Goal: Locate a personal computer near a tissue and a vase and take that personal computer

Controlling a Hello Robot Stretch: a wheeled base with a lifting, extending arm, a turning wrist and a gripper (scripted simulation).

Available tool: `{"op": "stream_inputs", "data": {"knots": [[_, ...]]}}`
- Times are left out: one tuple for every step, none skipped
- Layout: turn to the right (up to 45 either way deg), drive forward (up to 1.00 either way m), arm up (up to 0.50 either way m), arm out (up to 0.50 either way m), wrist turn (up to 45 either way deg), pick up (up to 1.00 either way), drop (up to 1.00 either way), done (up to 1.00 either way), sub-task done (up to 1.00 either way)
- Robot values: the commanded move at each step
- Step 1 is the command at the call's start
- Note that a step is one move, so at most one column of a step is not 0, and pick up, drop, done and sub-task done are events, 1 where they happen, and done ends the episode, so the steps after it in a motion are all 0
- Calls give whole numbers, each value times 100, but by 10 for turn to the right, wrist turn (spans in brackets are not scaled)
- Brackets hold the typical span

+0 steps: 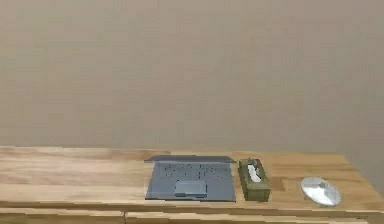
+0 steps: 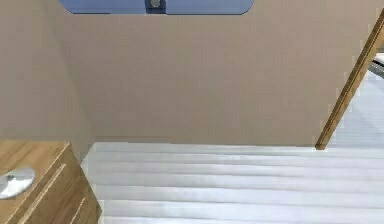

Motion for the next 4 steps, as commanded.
{"op": "stream_inputs", "data": {"knots": [[-450, 0, 0, 0, 0, 0, 0, 0, 0], [-390, 0, 0, 0, 0, 0, 0, 0, 0], [0, 0, 50, 0, 0, 0, 0, 0, 0], [0, 0, 28, 0, 0, 0, 0, 0, 0]]}}
